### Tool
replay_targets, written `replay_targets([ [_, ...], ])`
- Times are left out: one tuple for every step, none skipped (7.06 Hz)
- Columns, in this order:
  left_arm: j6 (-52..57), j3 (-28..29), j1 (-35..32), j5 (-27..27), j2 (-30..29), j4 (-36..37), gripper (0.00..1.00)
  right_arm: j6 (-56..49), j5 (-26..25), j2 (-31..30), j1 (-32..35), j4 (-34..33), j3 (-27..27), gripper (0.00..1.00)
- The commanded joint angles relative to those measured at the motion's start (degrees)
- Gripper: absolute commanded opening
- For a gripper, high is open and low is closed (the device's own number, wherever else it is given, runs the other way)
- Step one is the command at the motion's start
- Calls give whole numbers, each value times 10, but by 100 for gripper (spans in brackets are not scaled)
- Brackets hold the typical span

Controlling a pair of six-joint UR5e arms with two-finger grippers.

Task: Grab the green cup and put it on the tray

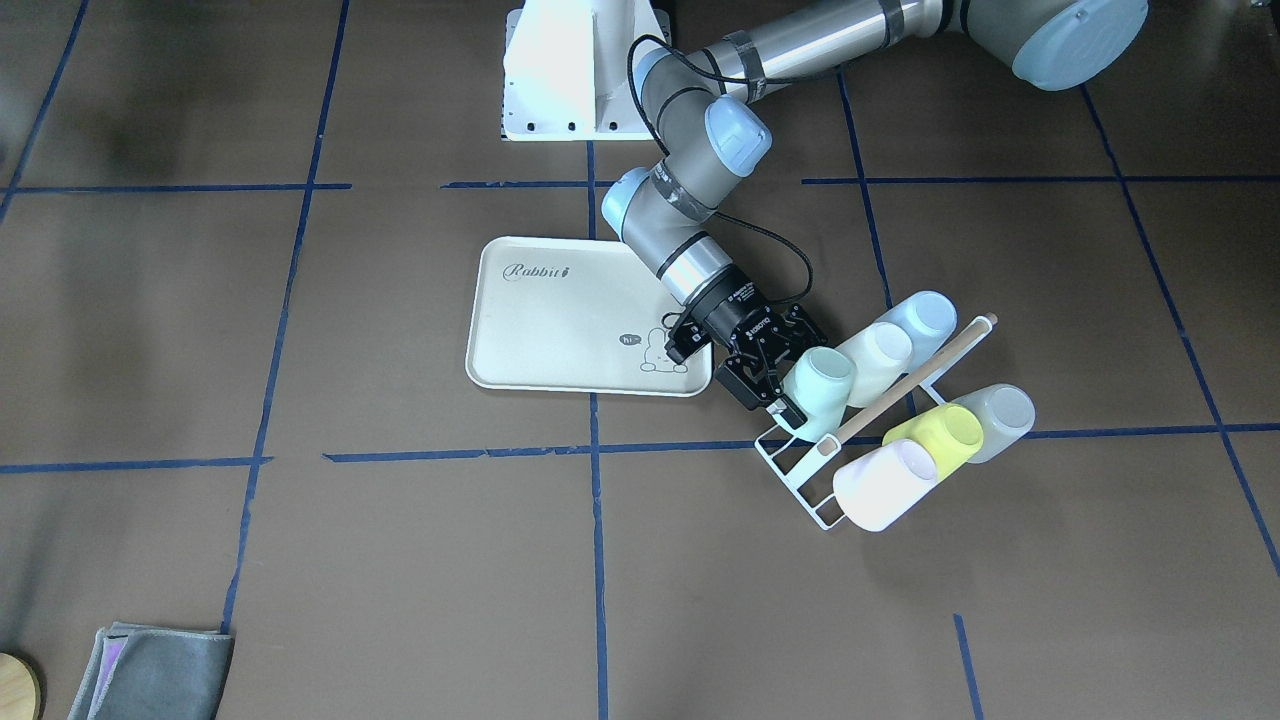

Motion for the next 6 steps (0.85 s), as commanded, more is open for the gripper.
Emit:
replay_targets([
  [2, -32, -4, 1, 3, 1, 63, 0, 0, 1, 0, 0, 1, 100],
  [4, -69, -5, 1, 21, 8, 63, 0, -1, 5, 0, -1, 0, 100],
  [4, -117, -5, 1, 47, 11, 62, 0, -1, 6, 0, -1, -1, 100],
  [4, -161, -5, 1, 63, 34, 62, 0, -1, 6, 0, 0, -1, 100],
  [4, -204, -6, 1, 67, 48, 63, 0, -1, 7, 0, -1, -1, 100],
  [5, -248, -5, 0, 78, 54, 63, 0, -1, 7, 0, 0, -2, 100],
])
